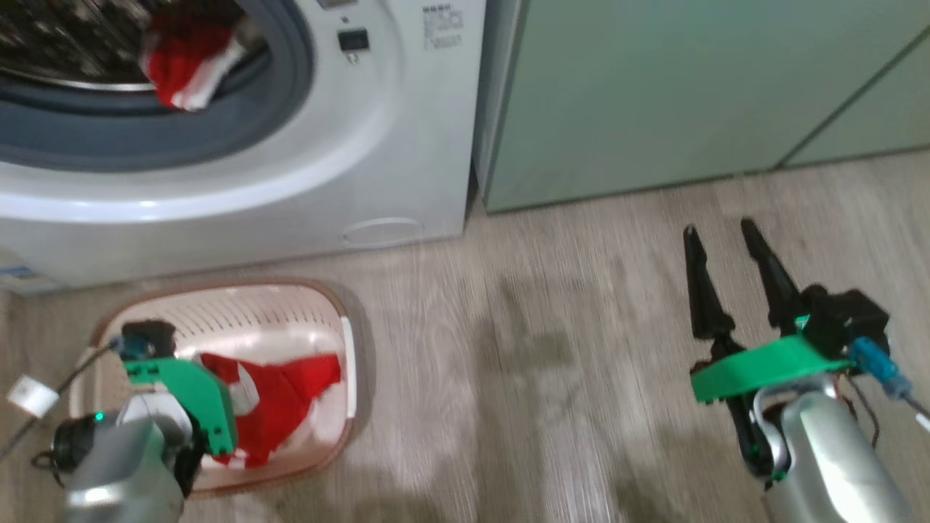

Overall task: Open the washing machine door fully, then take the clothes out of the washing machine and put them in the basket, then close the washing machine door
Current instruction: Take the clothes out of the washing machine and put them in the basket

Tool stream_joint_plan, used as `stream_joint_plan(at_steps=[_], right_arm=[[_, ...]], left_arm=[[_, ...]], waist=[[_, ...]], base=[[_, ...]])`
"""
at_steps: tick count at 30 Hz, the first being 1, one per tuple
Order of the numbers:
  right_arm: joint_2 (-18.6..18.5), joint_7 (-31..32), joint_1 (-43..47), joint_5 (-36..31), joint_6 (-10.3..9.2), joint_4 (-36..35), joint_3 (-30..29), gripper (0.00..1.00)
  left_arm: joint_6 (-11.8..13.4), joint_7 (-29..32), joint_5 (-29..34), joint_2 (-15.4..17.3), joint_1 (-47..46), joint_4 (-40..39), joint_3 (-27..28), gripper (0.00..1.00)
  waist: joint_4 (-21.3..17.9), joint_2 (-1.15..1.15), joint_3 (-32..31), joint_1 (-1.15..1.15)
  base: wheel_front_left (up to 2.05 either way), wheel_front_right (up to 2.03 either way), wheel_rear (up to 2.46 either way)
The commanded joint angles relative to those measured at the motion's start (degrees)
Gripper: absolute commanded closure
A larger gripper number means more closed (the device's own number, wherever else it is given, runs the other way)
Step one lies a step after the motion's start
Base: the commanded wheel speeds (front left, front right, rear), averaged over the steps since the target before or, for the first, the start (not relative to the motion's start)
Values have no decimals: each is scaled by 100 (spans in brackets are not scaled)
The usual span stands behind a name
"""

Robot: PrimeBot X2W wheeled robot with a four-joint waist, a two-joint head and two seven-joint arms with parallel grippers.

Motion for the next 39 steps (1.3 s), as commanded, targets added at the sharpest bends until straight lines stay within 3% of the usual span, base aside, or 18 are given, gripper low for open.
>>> stream_joint_plan(at_steps=[1,11,17,18,19,20,21,33,39], right_arm=[[-50,-36,-151,-57,41,-231,78,0],[-16,-36,-501,-192,41,-452,-41,0],[56,-36,-592,-232,41,-487,-43,0],[69,-36,-587,-234,41,-480,-41,0],[80,-36,-581,-233,41,-470,-41,0],[89,-36,-573,-230,41,-456,-43,0],[96,-36,-560,-227,41,-438,-46,0],[88,-36,-275,-117,41,-202,140,0],[67,-36,-39,-14,41,-65,302,0]], left_arm=[[-26,-83,-69,163,-225,90,206,100],[-110,-92,-281,183,-881,718,287,100],[-127,-144,-405,274,-873,815,351,99],[-128,-171,-409,280,-862,821,347,72],[-121,-225,-429,280,-849,827,361,52],[-120,-246,-441,270,-829,832,363,7],[-123,-277,-434,257,-810,836,342,0],[-186,-1546,-569,343,-507,833,312,0],[-191,-1809,-759,317,-130,333,139,0]], waist=[[-124,0,354,0],[-204,0,1208,0],[-242,0,1335,0],[-243,0,1315,0],[-239,0,1286,0],[-232,0,1242,0],[-218,0,1190,0],[-160,0,114,0],[-179,0,-555,0]], base=[[0,0,0],[0,0,0],[0,0,0],[0,0,0],[0,0,0],[0,0,0],[0,0,0],[0,0,0],[0,0,0]])
